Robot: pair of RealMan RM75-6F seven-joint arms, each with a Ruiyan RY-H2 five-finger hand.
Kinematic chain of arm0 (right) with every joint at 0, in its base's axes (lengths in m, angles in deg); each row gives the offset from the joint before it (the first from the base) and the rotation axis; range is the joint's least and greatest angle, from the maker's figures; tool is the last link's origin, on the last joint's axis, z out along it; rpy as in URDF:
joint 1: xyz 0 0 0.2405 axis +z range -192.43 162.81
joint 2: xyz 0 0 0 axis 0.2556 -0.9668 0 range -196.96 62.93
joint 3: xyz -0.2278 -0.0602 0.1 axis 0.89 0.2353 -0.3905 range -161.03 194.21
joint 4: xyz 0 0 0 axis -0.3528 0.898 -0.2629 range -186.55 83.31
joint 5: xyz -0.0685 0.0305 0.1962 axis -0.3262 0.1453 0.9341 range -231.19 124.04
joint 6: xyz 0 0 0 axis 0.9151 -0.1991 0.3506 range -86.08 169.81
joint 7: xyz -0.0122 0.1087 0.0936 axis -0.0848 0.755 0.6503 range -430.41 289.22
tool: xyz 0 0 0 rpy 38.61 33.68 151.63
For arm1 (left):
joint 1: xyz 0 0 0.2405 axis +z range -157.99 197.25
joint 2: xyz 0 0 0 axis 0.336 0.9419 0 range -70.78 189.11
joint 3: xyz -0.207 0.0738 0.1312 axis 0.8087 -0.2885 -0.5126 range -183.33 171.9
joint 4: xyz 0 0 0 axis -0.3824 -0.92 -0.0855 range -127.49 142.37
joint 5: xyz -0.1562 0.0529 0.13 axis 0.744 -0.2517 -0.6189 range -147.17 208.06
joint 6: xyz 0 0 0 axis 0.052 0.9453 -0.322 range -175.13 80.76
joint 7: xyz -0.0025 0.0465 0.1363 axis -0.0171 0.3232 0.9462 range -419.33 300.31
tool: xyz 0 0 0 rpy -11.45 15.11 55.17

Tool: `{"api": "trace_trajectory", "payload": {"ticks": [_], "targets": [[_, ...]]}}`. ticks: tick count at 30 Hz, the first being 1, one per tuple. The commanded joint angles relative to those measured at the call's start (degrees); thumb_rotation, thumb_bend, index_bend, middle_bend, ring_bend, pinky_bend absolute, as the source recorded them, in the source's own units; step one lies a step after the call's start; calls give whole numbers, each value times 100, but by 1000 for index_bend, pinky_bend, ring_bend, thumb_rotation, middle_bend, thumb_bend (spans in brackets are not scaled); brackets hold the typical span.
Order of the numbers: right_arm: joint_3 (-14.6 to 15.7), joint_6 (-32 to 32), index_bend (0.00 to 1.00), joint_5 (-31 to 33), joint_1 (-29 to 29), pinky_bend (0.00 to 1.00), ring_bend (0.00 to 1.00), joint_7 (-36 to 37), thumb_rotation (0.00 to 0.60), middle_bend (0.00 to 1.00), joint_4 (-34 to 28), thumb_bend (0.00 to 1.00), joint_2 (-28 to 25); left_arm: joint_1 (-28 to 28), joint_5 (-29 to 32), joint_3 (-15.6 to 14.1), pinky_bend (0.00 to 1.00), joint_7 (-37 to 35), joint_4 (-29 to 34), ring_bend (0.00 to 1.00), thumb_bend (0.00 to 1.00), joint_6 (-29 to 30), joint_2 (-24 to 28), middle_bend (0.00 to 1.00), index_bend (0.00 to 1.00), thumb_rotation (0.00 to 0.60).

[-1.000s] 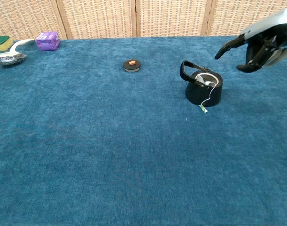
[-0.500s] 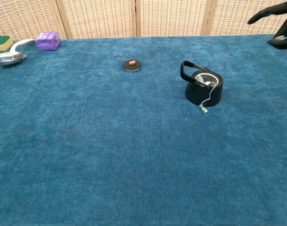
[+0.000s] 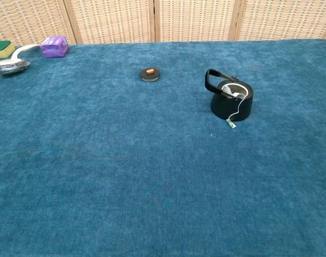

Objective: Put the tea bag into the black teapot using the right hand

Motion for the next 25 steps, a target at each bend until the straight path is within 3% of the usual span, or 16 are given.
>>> {"api": "trace_trajectory", "payload": {"ticks": [1,5,10,25], "targets": [[126,-342,128,-250,-393,506,474,-239,600,444,-32,543,165,8,-41,-8,101,-6,7,0,274,28,-20,136,83,600],[302,-723,144,-499,-923,483,409,-267,600,364,-90,541,220,110,-248,-100,101,-23,10,0,274,212,-107,135,83,600],[347,-1026,147,-780,-1379,452,406,-273,600,362,-83,538,268,204,-345,-155,101,12,38,0,274,362,-100,135,84,600],[42,-912,148,-1180,-1870,410,397,-271,600,362,-60,530,232,204,-347,-136,101,96,161,0,274,346,-109,135,83,600]]}}
